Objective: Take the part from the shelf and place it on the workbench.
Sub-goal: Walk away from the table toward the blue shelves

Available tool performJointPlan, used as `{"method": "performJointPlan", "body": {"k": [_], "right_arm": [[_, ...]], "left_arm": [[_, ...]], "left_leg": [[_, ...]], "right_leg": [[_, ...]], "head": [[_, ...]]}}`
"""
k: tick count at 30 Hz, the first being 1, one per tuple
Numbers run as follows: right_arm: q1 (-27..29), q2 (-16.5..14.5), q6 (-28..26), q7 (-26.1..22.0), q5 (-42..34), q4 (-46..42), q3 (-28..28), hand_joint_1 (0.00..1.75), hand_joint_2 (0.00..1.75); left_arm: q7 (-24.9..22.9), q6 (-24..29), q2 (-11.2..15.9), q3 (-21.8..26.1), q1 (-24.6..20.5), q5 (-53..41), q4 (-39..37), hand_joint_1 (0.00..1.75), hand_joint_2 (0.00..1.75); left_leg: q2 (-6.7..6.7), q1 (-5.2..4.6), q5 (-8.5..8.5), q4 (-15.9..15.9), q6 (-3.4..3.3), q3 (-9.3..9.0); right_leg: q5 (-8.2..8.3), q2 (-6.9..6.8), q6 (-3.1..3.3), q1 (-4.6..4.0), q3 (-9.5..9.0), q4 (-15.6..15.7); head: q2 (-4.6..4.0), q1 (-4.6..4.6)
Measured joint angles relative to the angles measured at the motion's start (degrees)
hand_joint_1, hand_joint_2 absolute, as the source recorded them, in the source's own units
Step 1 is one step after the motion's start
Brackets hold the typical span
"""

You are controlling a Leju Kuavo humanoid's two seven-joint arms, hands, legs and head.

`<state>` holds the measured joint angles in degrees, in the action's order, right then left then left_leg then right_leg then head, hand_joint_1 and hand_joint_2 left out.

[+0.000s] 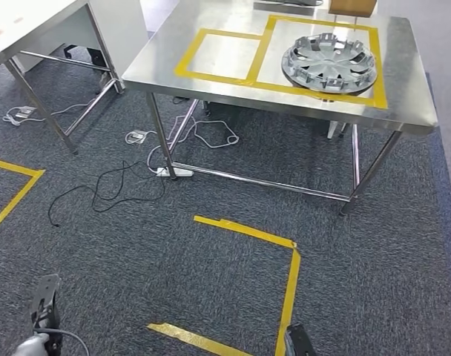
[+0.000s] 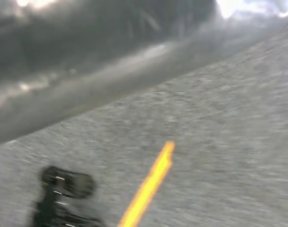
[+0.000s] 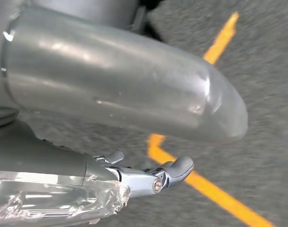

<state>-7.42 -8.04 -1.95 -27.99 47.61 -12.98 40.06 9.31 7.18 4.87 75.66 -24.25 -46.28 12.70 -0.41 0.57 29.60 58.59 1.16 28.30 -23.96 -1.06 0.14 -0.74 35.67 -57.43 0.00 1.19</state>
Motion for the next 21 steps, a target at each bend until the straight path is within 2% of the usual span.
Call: {"method": "performJointPlan", "body": {"k": [1,2,3,4,5,6,7,8,9,10,11,12,13,14,15,16,17,18,19,20,21], "right_arm": [[-0.46,0.02,-1.13,-0.37,-1.64,-0.1,0.38,0.0,0.0],[-0.64,0.03,-3.22,-0.76,-4.54,-0.23,1.35,0.0,0.0],[-0.45,0.11,-5.64,-1.3,-7.98,-0.41,2.98,0.0,0.0],[0.1,0.22,-7.29,-2.15,-10.92,-0.63,5.27,0.0,0.0],[0.83,0.4,-7.71,-3.27,-12.85,-0.9,7.78,0.0,0.0],[1.55,0.58,-6.87,-4.35,-13.57,-1.18,10.1,0.0,0.0],[2.34,0.77,-5.45,-5.3,-13.75,-1.48,12.19,0.0,0.0],[3.22,1.04,-4.32,-6.11,-13.9,-1.83,13.87,0.0,0.0],[4.03,1.32,-3.54,-6.61,-14.04,-2.14,15.28,0.0,0.0],[4.63,1.61,-3.09,-6.88,-14.15,-2.41,16.46,0.0,0.0],[4.83,1.82,-2.92,-7.0,-14.19,-2.6,17.41,0.0,0.0],[4.61,1.92,-2.75,-7.07,-14.18,-2.73,18.18,0.0,0.0],[4.15,2.0,-2.63,-7.12,-14.16,-2.86,18.75,0.0,0.0],[3.74,2.02,-2.56,-7.19,-14.14,-3.0,19.21,0.0,0.0],[3.56,2.04,-2.53,-7.26,-14.13,-3.14,19.56,0.0,0.0],[3.57,2.04,-2.53,-7.31,-14.13,-3.24,19.86,0.0,0.0],[3.78,2.04,-2.53,-7.35,-14.14,-3.28,20.14,0.0,0.0],[4.11,2.07,-2.55,-7.34,-14.18,-3.31,20.41,0.0,0.0],[4.38,2.1,-2.53,-7.34,-14.2,-3.37,20.63,0.0,0.0],[4.62,2.13,-2.51,-7.33,-14.21,-3.4,20.8,0.0,0.0],[4.79,2.08,-2.48,-7.34,-14.22,-3.43,20.93,0.0,0.0]], "left_arm": [[2.33,-2.56,-0.56,-0.06,-1.04,-1.03,0.48,0.0,0.0],[5.36,-7.07,-2.0,-0.84,-1.48,-2.23,2.27,0.0,0.0],[8.3,-13.36,-3.77,-2.79,-1.34,-2.86,6.04,0.0,0.0],[9.38,-21.22,-5.38,-5.9,-0.68,-2.09,12.86,0.0,0.0],[7.18,-29.04,-5.61,-10.0,-0.07,0.91,22.25,0.0,0.0],[2.04,-35.59,-3.53,-14.97,-0.25,5.85,32.82,0.0,0.0],[-6.67,-39.09,-0.02,-21.1,-1.63,13.57,43.95,0.0,0.0],[-16.85,-38.52,4.01,-27.99,-4.28,23.63,53.69,0.0,0.0],[-26.93,-34.18,7.52,-36.35,-7.34,36.06,61.99,0.0,0.0],[-35.86,-27.15,9.75,-45.9,-9.83,49.54,68.85,0.0,0.0],[-42.26,-18.8,11.46,-56.58,-11.14,62.59,74.25,0.0,0.0],[-46.41,-10.85,13.06,-67.97,-11.22,74.03,78.73,0.0,0.0],[-48.62,-4.68,14.97,-78.54,-10.63,82.57,82.18,0.0,0.0],[-49.67,-0.67,17.0,-88.25,-10.07,88.41,85.17,0.0,0.0],[-49.67,0.99,18.74,-96.25,-9.8,90.54,87.58,0.0,0.0],[-49.41,1.38,20.2,-102.74,-9.78,89.52,89.65,0.0,0.0],[-49.17,1.29,21.32,-107.96,-9.93,85.84,91.5,0.0,0.0],[-48.99,1.25,22.23,-111.84,-10.02,80.55,92.97,0.0,0.0],[-48.91,1.23,22.87,-114.08,-10.02,75.12,94.11,0.0,0.0],[-48.89,1.22,23.26,-114.84,-9.98,70.79,94.97,0.0,0.0],[-48.89,1.2,23.44,-114.28,-9.91,68.14,95.71,0.0,0.0]], "left_leg": [[0.04,-0.22,0.37,-1.16,-0.53,-0.31],[0.07,-0.33,0.07,-1.43,-1.15,0.15],[0.28,-0.44,-0.54,-1.57,-1.68,0.61],[0.55,-0.42,-1.15,-1.68,-2.07,1.14],[0.8,-0.27,-1.75,-1.66,-2.15,1.91],[0.74,0.02,-2.29,-1.2,-2.16,2.97],[0.6,0.37,-2.83,-0.52,-2.17,4.5],[0.58,0.56,-3.42,0.16,-2.32,6.15],[0.9,0.54,-4.06,0.67,-2.66,7.59],[1.8,0.22,-4.69,0.88,-2.91,8.62],[2.74,-0.24,-5.32,0.89,-3.11,9.24],[3.54,-0.59,-5.92,0.84,-3.19,9.59],[3.96,-0.9,-6.45,0.84,-3.14,9.88],[3.92,-1.0,-6.94,0.85,-3.03,10.13],[3.59,-0.94,-7.4,0.75,-2.82,10.28],[3.15,-0.88,-7.88,0.56,-2.51,10.39],[2.76,-0.83,-8.37,0.26,-2.19,10.46],[2.45,-0.81,-8.61,0.02,-1.92,10.59],[2.18,-0.86,-8.09,0.21,-1.57,10.88],[1.92,-0.86,-6.55,1.33,-1.17,11.41],[1.59,-0.68,-4.19,3.58,-0.74,12.21]], "right_leg": [[0.59,-0.1,-0.33,-0.05,0.46,-0.09],[1.16,-0.25,-0.68,0.05,0.75,-0.03],[1.03,-0.29,-1.04,0.25,1.1,-0.18],[-0.33,-0.06,-1.44,0.35,1.63,-1.16],[-2.89,0.35,-1.83,0.28,2.54,-3.31],[-6.23,0.88,-2.21,0.14,3.84,-6.62],[-9.34,1.23,-2.53,0.03,5.19,-10.64],[-11.21,1.18,-2.73,0.24,6.02,-14.28],[-11.51,0.99,-2.77,0.68,5.87,-16.69],[-10.46,0.78,-2.54,1.05,4.65,-17.46],[-8.66,0.69,-1.94,1.06,2.33,-16.23],[-7.23,0.63,-0.98,0.56,-0.69,-13.22],[-7.0,0.25,0.23,-0.09,-3.99,-9.17],[-7.46,-0.06,0.93,-0.7,-6.89,-4.97],[-8.13,-0.21,1.28,-1.16,-8.66,-1.89],[-8.56,-0.24,1.31,-1.39,-9.49,-0.08],[-8.12,0.1,1.08,-1.53,-9.39,0.73],[-7.38,0.21,1.13,-1.35,-9.06,1.09],[-6.73,0.2,1.25,-1.07,-8.83,1.58],[-6.07,0.13,1.37,-0.7,-8.47,1.95],[-5.53,0.0,1.43,-0.36,-8.05,2.16]], "head": [[0.0,-0.02],[0.0,-0.06],[0.0,-0.13],[-0.02,-0.02],[-0.03,0.32],[-0.04,0.7],[-0.04,0.96],[-0.03,1.02],[-0.02,1.0],[-0.01,1.1],[-0.01,1.46],[0.0,1.83],[0.0,2.02],[0.0,2.09],[0.0,2.04],[0.01,2.09],[0.01,2.18],[0.02,2.22],[0.02,2.19],[0.01,1.95],[0.01,1.73]]}}
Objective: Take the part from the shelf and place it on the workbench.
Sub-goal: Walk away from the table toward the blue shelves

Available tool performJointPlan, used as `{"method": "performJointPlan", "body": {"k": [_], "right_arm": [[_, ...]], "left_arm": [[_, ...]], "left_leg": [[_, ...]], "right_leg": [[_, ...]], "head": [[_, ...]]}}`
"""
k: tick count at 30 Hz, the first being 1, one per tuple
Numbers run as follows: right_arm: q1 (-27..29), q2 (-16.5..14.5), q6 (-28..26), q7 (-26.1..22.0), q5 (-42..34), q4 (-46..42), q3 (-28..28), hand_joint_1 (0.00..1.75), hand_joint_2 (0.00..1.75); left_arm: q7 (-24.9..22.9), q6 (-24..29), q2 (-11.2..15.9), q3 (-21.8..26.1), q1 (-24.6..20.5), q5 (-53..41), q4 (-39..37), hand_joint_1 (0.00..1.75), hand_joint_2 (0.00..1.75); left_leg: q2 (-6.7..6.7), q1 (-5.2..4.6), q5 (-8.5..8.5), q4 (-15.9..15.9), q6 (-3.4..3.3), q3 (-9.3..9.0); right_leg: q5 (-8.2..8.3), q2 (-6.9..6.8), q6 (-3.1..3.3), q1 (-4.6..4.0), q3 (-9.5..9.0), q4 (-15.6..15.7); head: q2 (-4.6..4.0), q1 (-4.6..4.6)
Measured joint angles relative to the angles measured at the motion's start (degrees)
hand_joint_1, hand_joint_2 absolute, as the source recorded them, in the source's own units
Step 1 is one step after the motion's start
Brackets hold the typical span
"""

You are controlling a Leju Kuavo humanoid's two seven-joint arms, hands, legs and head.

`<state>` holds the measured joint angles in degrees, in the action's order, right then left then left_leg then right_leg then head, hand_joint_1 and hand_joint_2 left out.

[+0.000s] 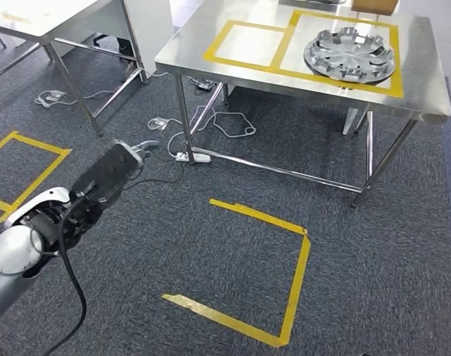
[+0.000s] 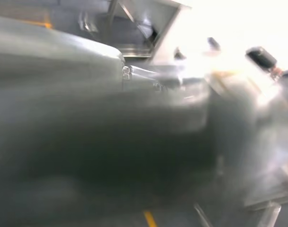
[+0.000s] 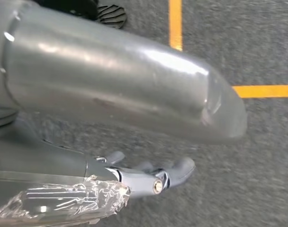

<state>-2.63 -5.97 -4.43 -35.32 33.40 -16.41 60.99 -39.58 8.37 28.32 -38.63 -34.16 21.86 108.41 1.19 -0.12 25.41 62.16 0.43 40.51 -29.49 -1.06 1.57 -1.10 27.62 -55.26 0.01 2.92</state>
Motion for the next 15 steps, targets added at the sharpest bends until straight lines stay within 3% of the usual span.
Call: {"method": "performJointPlan", "body": {"k": [2,3,4,6,8,9,10,12,14,15], "right_arm": [[0.2,-0.15,0.1,0.0,0.02,-0.02,0.16,0.0,0.0],[0.33,-0.26,0.13,0.0,0.02,-0.02,0.24,0.0,0.0],[0.45,-0.32,0.14,0.0,0.02,-0.02,0.31,0.0,0.0],[0.61,-0.37,0.14,0.0,0.02,-0.02,0.42,0.0,0.0],[0.67,-0.38,0.14,0.0,0.02,-0.03,0.46,0.0,0.0],[0.69,-0.39,0.15,-0.01,0.02,-0.04,0.47,0.0,0.0],[0.71,-0.4,0.15,-0.01,0.02,-0.04,0.48,0.0,0.0],[0.68,-0.42,0.15,-0.02,0.02,-0.06,0.48,0.0,0.0],[0.65,-0.42,0.14,-0.03,0.02,-0.09,0.48,0.0,0.0],[0.67,-0.42,0.14,-0.03,0.02,-0.11,0.48,0.0,0.0]], "left_arm": [[-0.01,-0.07,0.03,3.19,-0.02,-1.74,1.2,0.0,0.0],[-0.02,-0.11,0.01,4.68,-0.02,-1.85,1.64,0.0,0.0],[-0.05,-0.19,0.01,5.66,-0.03,-1.92,1.95,0.0,0.0],[-0.1,-0.35,0.01,6.64,0.06,-1.96,2.48,0.0,0.0],[-0.11,-0.41,-0.02,7.45,0.04,-1.98,3.0,0.0,0.0],[-0.11,-0.4,-0.03,7.84,0.02,-2.01,3.19,0.0,0.0],[-0.11,-0.4,-0.04,8.14,0.0,-2.02,3.33,0.0,0.0],[-0.11,-0.39,-0.04,8.48,0.06,-2.02,3.6,0.0,0.0],[-0.1,-0.39,-0.05,8.83,0.05,-2.03,3.89,0.0,0.0],[-0.09,-0.4,-0.08,8.98,0.04,-2.03,4.0,0.0,0.0]], "left_leg": [[-0.45,0.36,4.54,6.81,0.92,1.94],[-0.58,0.5,5.22,9.57,1.23,2.44],[-0.69,0.6,4.8,10.72,1.45,2.17],[-1.44,0.7,2.04,6.8,1.65,-1.42],[-3.76,0.3,0.78,-0.13,1.41,-6.08],[-4.67,0.07,0.78,-2.35,1.07,-7.34],[-5.06,-0.16,1.19,-3.45,0.58,-7.81],[-4.04,-0.04,1.33,-4.18,-0.45,-7.63],[-2.93,0.26,1.16,-4.55,-1.31,-7.45],[-2.41,0.37,0.98,-4.64,-1.65,-7.35]], "right_leg": [[0.75,-0.33,0.12,0.2,1.09,-0.01],[1.03,-0.65,0.03,0.28,1.55,-0.09],[1.25,-1.06,-0.07,0.36,1.93,-0.18],[1.39,-1.97,-0.3,0.52,2.34,-0.49],[1.24,-2.83,-0.66,0.34,2.67,-0.95],[1.19,-3.22,-0.89,0.17,2.79,-1.2],[1.18,-3.66,-1.08,0.01,2.94,-1.39],[0.98,-4.37,-1.47,-0.05,3.28,-1.78],[-0.82,-2.76,-2.06,0.18,4.51,-4.02],[-2.51,-1.39,-2.35,0.37,5.84,-6.85]], "head": [[-0.01,-0.37],[-0.01,-0.44],[-0.01,-0.49],[-0.01,-0.52],[0.0,-0.59],[0.0,-0.62],[0.0,-0.69],[-0.01,-0.74],[-0.01,-0.59],[-0.01,-0.54]]}}
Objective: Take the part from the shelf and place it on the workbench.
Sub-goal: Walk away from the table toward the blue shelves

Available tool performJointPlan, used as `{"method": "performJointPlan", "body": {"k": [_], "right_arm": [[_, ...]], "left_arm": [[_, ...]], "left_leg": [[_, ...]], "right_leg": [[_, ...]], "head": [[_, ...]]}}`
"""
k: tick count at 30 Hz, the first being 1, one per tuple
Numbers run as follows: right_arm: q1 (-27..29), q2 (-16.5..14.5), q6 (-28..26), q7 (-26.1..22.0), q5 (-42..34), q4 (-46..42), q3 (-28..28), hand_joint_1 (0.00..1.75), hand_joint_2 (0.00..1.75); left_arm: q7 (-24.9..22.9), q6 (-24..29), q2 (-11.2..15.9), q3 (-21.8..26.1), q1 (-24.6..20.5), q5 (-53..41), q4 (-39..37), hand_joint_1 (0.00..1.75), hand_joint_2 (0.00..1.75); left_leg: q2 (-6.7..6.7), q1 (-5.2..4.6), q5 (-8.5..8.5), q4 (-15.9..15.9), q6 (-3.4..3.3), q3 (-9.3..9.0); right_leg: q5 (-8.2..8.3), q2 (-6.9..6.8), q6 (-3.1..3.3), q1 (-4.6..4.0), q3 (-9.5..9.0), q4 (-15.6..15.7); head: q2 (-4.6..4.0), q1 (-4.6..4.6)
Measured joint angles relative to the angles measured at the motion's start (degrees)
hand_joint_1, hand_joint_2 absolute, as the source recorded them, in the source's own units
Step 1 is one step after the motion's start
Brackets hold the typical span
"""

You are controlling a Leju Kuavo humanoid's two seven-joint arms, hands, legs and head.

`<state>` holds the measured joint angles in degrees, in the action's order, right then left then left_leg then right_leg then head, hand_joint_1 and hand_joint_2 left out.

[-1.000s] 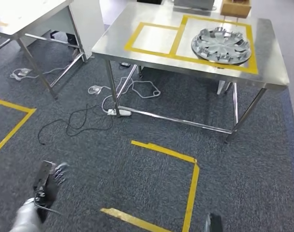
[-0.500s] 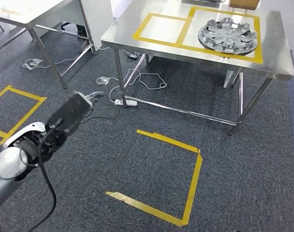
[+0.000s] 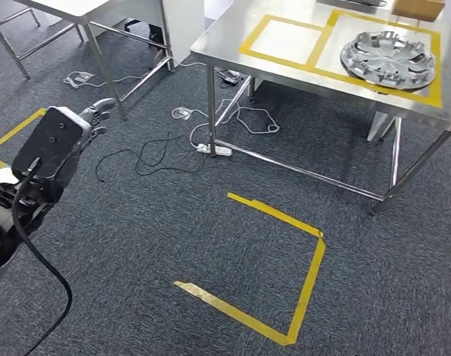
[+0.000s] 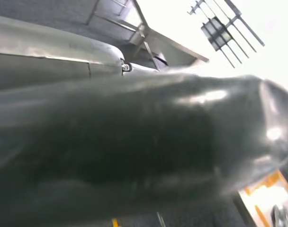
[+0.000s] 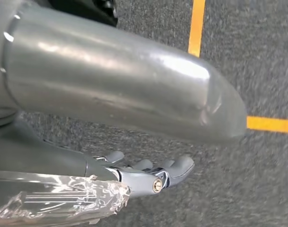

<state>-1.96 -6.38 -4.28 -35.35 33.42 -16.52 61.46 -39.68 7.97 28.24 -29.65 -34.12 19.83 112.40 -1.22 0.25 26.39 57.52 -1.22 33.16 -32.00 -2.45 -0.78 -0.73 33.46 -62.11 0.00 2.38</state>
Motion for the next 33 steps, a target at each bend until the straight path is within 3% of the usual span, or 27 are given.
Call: {"method": "performJointPlan", "body": {"k": [2,3,4,5,6,8,10,12,14,16,18,19,20,22,24,25,27,28,30,32,33], "right_arm": [[0.1,0.0,0.0,0.01,0.0,0.0,0.0,0.0,0.0],[0.14,-0.01,0.0,0.01,0.0,0.0,0.0,0.0,0.0],[0.17,-0.01,0.0,0.01,0.0,0.0,0.0,0.0,0.0],[0.17,-0.02,0.0,0.01,0.0,0.0,0.0,0.0,0.0],[0.17,-0.02,0.0,0.01,0.0,0.0,0.0,0.0,0.0],[0.17,0.08,0.0,0.01,0.0,-0.01,0.02,0.0,0.0],[0.16,0.2,-0.01,0.01,0.0,-0.02,0.08,0.0,0.0],[0.07,0.14,0.0,0.02,0.0,-0.03,0.14,0.0,0.0],[0.02,0.01,0.01,0.01,0.0,-0.08,0.17,0.0,0.0],[0.14,-0.02,0.0,-0.01,0.0,-0.13,0.21,0.0,0.0],[0.29,-0.02,0.0,0.01,0.0,-0.13,0.24,0.0,0.0],[0.3,-0.03,0.0,0.01,0.0,-0.13,0.24,0.0,0.0],[0.27,-0.03,0.0,0.01,0.0,-0.13,0.24,0.0,0.0],[0.16,-0.05,0.0,0.01,0.0,-0.12,0.24,0.0,0.0],[0.09,-0.04,0.0,0.01,0.0,-0.14,0.24,0.0,0.0],[0.07,-0.03,0.0,0.01,0.0,-0.15,0.24,0.0,0.0],[0.02,-0.02,0.0,0.01,0.0,-0.15,0.24,0.0,0.0],[-0.03,-0.02,0.0,0.01,0.0,-0.15,0.24,0.0,0.0],[-0.04,-0.02,0.0,0.0,0.0,-0.15,0.24,0.0,0.0],[0.1,-0.02,0.0,0.0,0.0,-0.15,0.25,0.0,0.0],[0.17,-0.03,0.0,0.01,0.0,-0.14,0.26,0.0,0.0]], "left_arm": [[0.01,-0.02,-0.04,0.12,0.12,0.01,0.07,0.0,0.0],[0.01,-0.03,-0.05,0.12,0.25,0.01,0.07,0.0,0.0],[0.01,-0.04,-0.06,0.12,0.37,0.02,0.07,0.0,0.0],[0.0,-0.04,-0.07,0.14,0.45,0.02,0.08,0.0,0.0],[-0.01,-0.04,-0.08,0.16,0.47,0.02,0.1,0.0,0.0],[-0.01,-0.04,-0.09,0.22,0.41,0.02,0.18,0.0,0.0],[-0.01,-0.04,-0.1,0.25,0.39,0.02,0.24,0.0,0.0],[-0.01,-0.05,-0.04,0.3,0.48,0.01,0.28,0.0,0.0],[-0.02,-0.04,0.1,0.4,0.4,0.0,0.35,0.0,0.0],[-0.02,-0.04,0.12,0.44,0.28,-0.01,0.38,0.0,0.0],[-0.02,-0.04,0.07,0.38,0.44,-0.01,0.38,0.0,0.0],[-0.02,-0.04,0.06,0.35,0.54,-0.01,0.38,0.0,0.0],[-0.02,-0.04,0.05,0.33,0.6,-0.01,0.38,0.0,0.0],[-0.02,-0.04,0.05,0.33,0.57,-0.01,0.38,0.0,0.0],[-0.02,-0.04,0.02,0.36,0.48,-0.01,0.39,0.0,0.0],[-0.02,-0.04,0.02,0.37,0.48,-0.01,0.4,0.0,0.0],[-0.02,-0.04,0.05,0.39,0.57,-0.01,0.43,0.0,0.0],[-0.02,-0.04,0.07,0.4,0.61,-0.01,0.45,0.0,0.0],[-0.02,-0.04,0.08,0.42,0.52,-0.01,0.53,0.0,0.0],[-0.02,-0.04,0.02,0.37,0.49,-0.01,0.57,0.0,0.0],[-0.02,-0.04,-0.02,0.32,0.54,-0.01,0.57,0.0,0.0]], "left_leg": [[1.13,-0.06,-0.27,0.02,-0.46,0.33],[1.76,-0.13,-0.38,0.03,-0.57,0.44],[2.45,-0.2,-0.48,0.04,-0.61,0.49],[3.16,-0.28,-0.57,0.04,-0.61,0.47],[3.88,-0.37,-0.65,0.04,-0.57,0.42],[5.19,-0.37,-0.88,0.08,-0.33,0.52],[6.41,-0.06,-1.37,0.13,0.36,1.12],[7.48,0.13,-1.9,0.09,1.22,1.78],[5.94,0.02,-0.85,1.25,1.9,2.63],[2.98,0.14,2.71,6.71,2.7,5.02],[1.86,0.53,6.01,13.96,3.46,7.98],[1.72,0.7,6.35,15.67,3.72,8.51],[1.57,0.83,5.64,15.17,3.91,7.93],[0.07,0.96,2.54,8.47,4.12,3.74],[-1.73,0.63,0.74,2.07,3.56,0.12],[-2.11,0.43,0.62,0.75,3.03,-0.46],[-0.97,0.18,0.33,0.58,1.8,-0.1],[-0.45,0.21,0.11,0.49,1.36,0.04],[0.58,0.37,-0.41,0.31,0.53,0.37],[1.67,0.33,-0.81,0.32,0.0,0.9],[2.34,0.23,-0.99,0.34,-0.14,1.17]], "right_leg": [[-3.49,1.9,-0.31,0.31,3.58,-8.01],[-4.28,2.16,-0.36,0.35,5.06,-11.04],[-3.9,2.29,-0.32,0.36,5.61,-12.02],[-2.38,2.48,-0.15,0.35,5.03,-10.62],[-0.08,2.97,0.14,0.35,3.43,-7.1],[3.43,5.5,0.98,0.46,-0.27,0.66],[4.25,7.1,1.48,0.46,-1.96,4.07],[4.41,6.09,1.51,0.49,-2.2,4.85],[4.81,4.64,1.62,0.8,-2.38,5.79],[5.12,3.1,1.79,0.94,-2.37,6.2],[5.16,1.47,1.81,0.91,-2.05,6.03],[5.18,0.66,1.78,0.91,-1.87,5.9],[5.18,-0.11,1.73,0.92,-1.72,5.75],[5.07,-1.56,1.44,0.95,-1.56,5.34],[4.83,-2.73,0.84,0.7,-1.35,4.75],[4.78,-3.24,0.52,0.55,-1.27,4.57],[4.87,-4.29,-0.02,0.54,-1.29,4.57],[4.62,-4.16,-0.34,0.66,-1.16,4.4],[2.32,-1.76,-0.89,0.94,0.2,1.48],[-1.73,1.34,-1.11,1.07,3.47,-5.82],[-3.2,1.99,-1.08,1.06,5.13,-9.5]], "head": [[0.0,0.07],[0.01,0.05],[0.01,0.05],[0.01,0.06],[0.01,0.05],[0.0,-0.05],[0.0,-0.11],[0.0,-0.09],[0.0,-0.4],[0.0,-0.81],[0.0,-0.95],[0.0,-0.96],[0.0,-0.96],[0.01,-0.96],[0.01,-0.96],[0.01,-0.95],[0.0,-0.91],[0.0,-0.9],[0.0,-0.78],[0.0,-0.65],[0.0,-0.64]]}}
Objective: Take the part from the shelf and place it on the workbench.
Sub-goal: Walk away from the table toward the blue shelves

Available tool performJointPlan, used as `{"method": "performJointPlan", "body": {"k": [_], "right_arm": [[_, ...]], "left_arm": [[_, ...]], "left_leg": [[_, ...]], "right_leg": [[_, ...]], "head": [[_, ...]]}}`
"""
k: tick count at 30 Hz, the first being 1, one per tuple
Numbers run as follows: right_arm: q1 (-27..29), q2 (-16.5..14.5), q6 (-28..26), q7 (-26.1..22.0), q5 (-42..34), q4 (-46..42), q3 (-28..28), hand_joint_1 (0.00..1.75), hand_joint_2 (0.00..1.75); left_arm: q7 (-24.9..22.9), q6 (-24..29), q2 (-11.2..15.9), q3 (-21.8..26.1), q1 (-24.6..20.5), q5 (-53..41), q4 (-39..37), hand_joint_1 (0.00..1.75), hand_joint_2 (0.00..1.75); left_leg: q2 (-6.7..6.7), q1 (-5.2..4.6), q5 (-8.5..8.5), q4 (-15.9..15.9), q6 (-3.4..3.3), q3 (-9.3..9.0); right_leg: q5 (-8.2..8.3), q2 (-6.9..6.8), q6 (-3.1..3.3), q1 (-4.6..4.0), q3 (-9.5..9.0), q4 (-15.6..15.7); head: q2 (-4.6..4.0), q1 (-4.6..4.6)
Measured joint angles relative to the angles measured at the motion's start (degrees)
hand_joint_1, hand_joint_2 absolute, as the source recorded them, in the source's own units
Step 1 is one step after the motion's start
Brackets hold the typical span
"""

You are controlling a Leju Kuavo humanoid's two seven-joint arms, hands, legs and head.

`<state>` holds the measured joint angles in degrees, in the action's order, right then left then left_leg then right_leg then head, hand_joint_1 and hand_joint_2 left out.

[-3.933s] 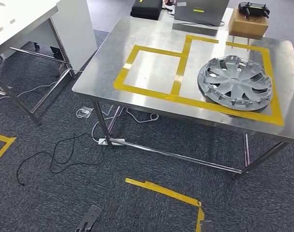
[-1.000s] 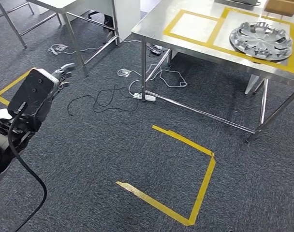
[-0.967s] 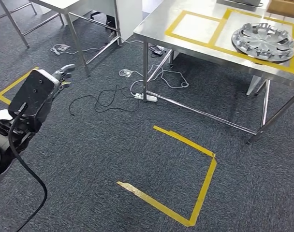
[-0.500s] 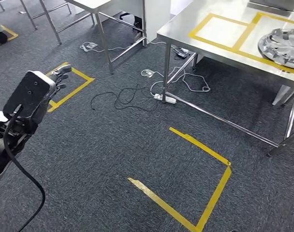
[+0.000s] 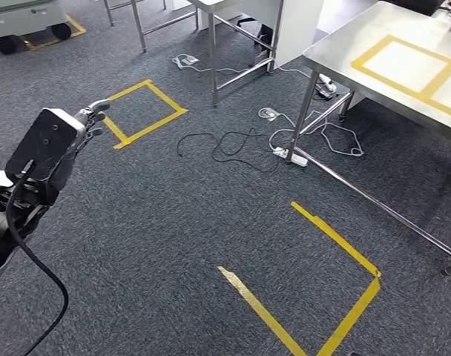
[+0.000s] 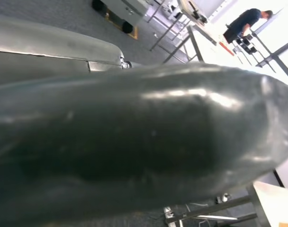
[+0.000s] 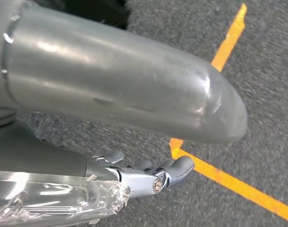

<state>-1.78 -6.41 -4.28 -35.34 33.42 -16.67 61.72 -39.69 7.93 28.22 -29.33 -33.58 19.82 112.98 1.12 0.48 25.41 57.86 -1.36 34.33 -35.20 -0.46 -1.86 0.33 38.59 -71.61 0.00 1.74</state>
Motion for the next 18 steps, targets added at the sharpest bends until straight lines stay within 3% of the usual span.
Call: {"method": "performJointPlan", "body": {"k": [1,2,4,5,7,8,10,12,14,16,17,18], "right_arm": [[0.05,-0.01,0.0,0.01,0.0,0.01,0.01,0.0,0.0],[0.07,-0.01,0.0,0.01,0.0,0.01,0.0,0.0,0.0],[0.05,0.0,0.0,0.02,0.0,0.0,-0.01,0.0,0.0],[0.03,0.03,0.0,0.02,0.0,-0.01,0.01,0.0,0.0],[0.01,0.08,-0.01,0.01,0.0,-0.01,0.04,0.0,0.0],[-0.01,0.1,-0.01,0.01,0.0,-0.01,0.05,0.0,0.0],[-0.06,0.04,-0.02,0.02,0.01,-0.01,0.05,0.0,0.0],[-0.1,-0.04,-0.01,-0.01,0.01,-0.03,0.06,0.0,0.0],[0.01,-0.06,-0.01,-0.01,0.0,-0.05,0.08,0.0,0.0],[0.12,-0.07,-0.01,-0.01,0.0,-0.05,0.1,0.0,0.0],[0.12,-0.07,-0.01,0.0,0.0,-0.05,0.11,0.0,0.0],[0.09,-0.08,-0.01,0.0,0.0,-0.05,0.12,0.0,0.0]], "left_arm": [[0.0,0.0,-0.03,-0.04,0.05,0.0,0.0,0.0,0.0],[0.0,0.01,-0.04,-0.07,0.1,0.0,0.0,0.0,0.0],[0.0,0.0,-0.05,-0.05,0.11,0.0,0.01,0.0,0.0],[0.0,0.0,-0.05,-0.04,0.07,0.0,0.01,0.0,0.0],[0.0,0.01,-0.06,-0.03,-0.04,0.0,0.03,0.0,0.0],[0.0,0.0,-0.05,-0.03,-0.04,0.0,0.04,0.0,0.0],[0.0,0.0,0.02,0.03,0.02,0.0,0.08,0.0,0.0],[0.0,0.01,0.21,0.15,-0.1,0.0,0.11,0.0,0.0],[0.0,0.02,0.25,0.2,-0.16,0.0,0.13,0.0,0.0],[0.0,0.03,0.16,0.15,0.07,0.0,0.13,0.0,0.0],[0.0,0.03,0.14,0.13,0.17,0.0,0.13,0.0,0.0],[0.0,0.03,0.14,0.11,0.22,0.0,0.13,0.0,0.0]], "left_leg": [[0.72,-0.12,-0.18,0.02,-0.06,0.23],[1.49,-0.24,-0.34,0.03,-0.06,0.38],[2.98,-0.45,-0.6,0.03,0.06,0.48],[3.68,-0.53,-0.74,0.03,0.21,0.55],[4.99,-0.35,-1.13,0.08,0.71,0.97],[5.66,-0.15,-1.4,0.06,1.1,1.25],[6.55,0.11,-1.75,0.03,1.81,1.68],[4.33,-0.08,-0.18,2.05,2.23,2.78],[0.84,-0.04,3.62,8.37,2.74,5.61],[-0.41,0.36,6.22,14.65,3.39,8.25],[-0.65,0.56,6.07,15.36,3.64,8.33],[-0.92,0.73,4.92,13.84,3.81,7.26]], "right_leg": [[-0.51,0.29,0.1,-0.03,0.99,-2.19],[0.15,0.45,0.29,-0.07,0.88,-2.12],[3.94,1.62,1.04,-0.16,-2.5,4.36],[5.4,3.06,1.55,-0.11,-4.6,8.37],[6.57,5.22,2.13,-0.1,-7.28,13.34],[6.39,5.39,2.21,-0.14,-7.61,13.86],[6.89,4.0,2.21,-0.18,-7.85,14.44],[7.5,2.34,2.49,0.07,-8.11,15.27],[7.72,0.59,2.73,0.11,-8.15,15.63],[7.7,-1.2,2.73,0.04,-7.98,15.56],[7.67,-2.07,2.68,0.02,-7.92,15.51],[7.61,-2.88,2.58,0.04,-7.88,15.43]], "head": [[0.0,0.01],[0.0,0.01],[0.0,0.02],[0.0,-0.04],[0.01,-0.06],[0.01,-0.07],[0.01,-0.04],[0.01,-0.36],[0.01,-0.74],[0.01,-0.79],[0.01,-0.82],[0.01,-0.81]]}}
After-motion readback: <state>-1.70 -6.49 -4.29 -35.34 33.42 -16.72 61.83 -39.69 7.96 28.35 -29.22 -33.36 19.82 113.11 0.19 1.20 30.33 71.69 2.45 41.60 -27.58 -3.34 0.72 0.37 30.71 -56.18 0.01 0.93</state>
